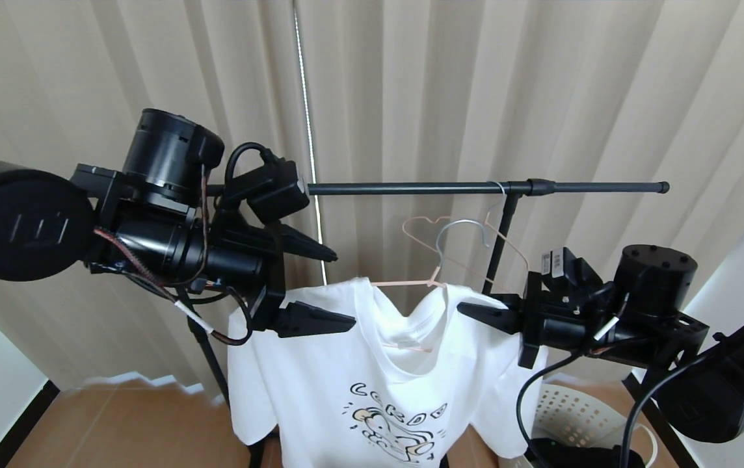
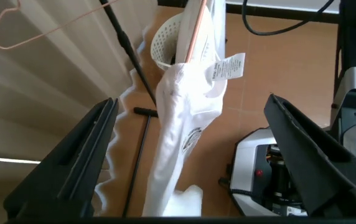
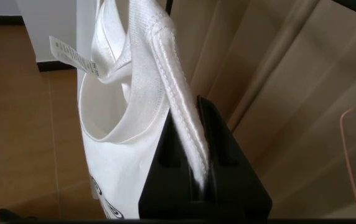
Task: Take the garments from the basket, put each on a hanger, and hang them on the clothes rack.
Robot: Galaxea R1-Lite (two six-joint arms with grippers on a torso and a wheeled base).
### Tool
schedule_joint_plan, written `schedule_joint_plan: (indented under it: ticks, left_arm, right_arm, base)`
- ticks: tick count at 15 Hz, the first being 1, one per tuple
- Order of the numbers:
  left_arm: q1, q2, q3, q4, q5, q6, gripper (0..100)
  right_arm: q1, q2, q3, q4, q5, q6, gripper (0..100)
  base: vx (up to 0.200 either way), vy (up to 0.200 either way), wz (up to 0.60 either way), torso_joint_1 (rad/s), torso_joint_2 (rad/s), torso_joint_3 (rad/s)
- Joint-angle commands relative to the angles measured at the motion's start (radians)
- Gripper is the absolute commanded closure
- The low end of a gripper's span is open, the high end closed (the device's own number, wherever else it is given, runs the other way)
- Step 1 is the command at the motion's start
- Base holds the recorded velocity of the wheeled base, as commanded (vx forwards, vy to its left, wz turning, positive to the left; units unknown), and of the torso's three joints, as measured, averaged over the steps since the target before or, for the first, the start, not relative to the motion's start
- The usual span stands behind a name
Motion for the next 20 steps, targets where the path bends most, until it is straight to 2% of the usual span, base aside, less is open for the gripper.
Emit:
schedule_joint_plan:
  ticks: [1,9,18,19,20]
  left_arm:
    - [0.000,0.072,-0.062,0.023,-0.040,0.001,0]
    - [-0.024,0.104,-0.077,0.031,-0.049,0.040,0]
    - [-0.052,0.115,-0.062,0.028,-0.038,0.043,0]
    - [-0.052,0.115,-0.060,0.028,-0.038,0.043,100]
    - [-0.050,0.115,-0.057,0.028,-0.038,0.043,100]
  right_arm:
    - [0.001,-0.005,0.005,-0.011,0.001,-0.001,100]
    - [0.001,-0.025,0.003,-0.023,0.000,0.004,100]
    - [0.000,-0.051,0.002,-0.023,-0.003,0.004,100]
    - [0.000,-0.053,0.003,-0.023,-0.005,0.004,100]
    - [0.000,-0.053,0.003,-0.023,-0.003,0.004,100]
  base:
    - [0.000,0.000,0.00,0.000,0.00,0.000]
    - [0.000,0.000,0.00,0.000,0.00,0.000]
    - [0.000,0.000,0.00,0.000,0.00,0.000]
    - [0.000,0.000,0.00,0.000,0.00,0.000]
    - [0.000,0.000,0.00,0.000,0.00,0.000]
